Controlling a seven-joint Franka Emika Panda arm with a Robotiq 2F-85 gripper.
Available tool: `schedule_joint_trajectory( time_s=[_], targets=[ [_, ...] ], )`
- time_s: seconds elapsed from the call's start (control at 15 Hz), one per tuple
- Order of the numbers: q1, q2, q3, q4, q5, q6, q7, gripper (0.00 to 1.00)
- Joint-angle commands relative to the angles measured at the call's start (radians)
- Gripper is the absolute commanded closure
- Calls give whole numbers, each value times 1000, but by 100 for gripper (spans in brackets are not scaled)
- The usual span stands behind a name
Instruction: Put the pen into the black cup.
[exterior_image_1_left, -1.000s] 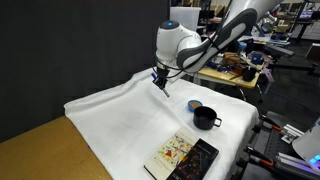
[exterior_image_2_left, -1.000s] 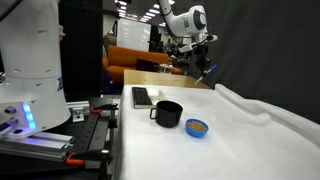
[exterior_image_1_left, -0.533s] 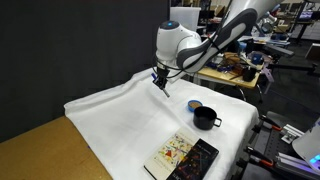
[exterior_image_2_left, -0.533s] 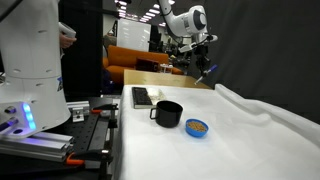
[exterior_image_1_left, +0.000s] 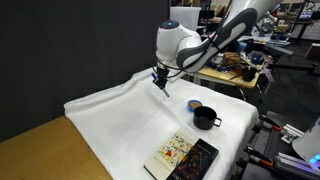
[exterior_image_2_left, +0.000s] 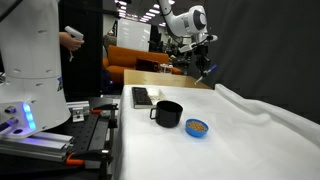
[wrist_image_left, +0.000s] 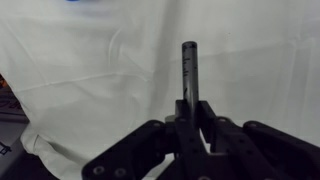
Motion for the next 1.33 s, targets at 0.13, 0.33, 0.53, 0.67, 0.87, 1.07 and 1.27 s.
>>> schedule_joint_trajectory(
  time_s=[0.13, 0.33, 0.53, 0.67, 0.87, 1.07, 1.27],
  targets=[
    [-2, 0, 3, 1, 0, -2, -1, 84],
    [-5, -11, 2, -16, 0, 8, 2, 96],
    [-9, -26, -7, -41, -9, 24, 10, 96],
    [-18, -41, -16, -67, -10, 34, 11, 96],
    [-37, -63, -32, -109, -12, 48, 14, 96],
    [-67, -92, -42, -172, -7, 72, 11, 96],
    [-91, -120, -51, -239, -14, 91, 14, 96]
  ],
)
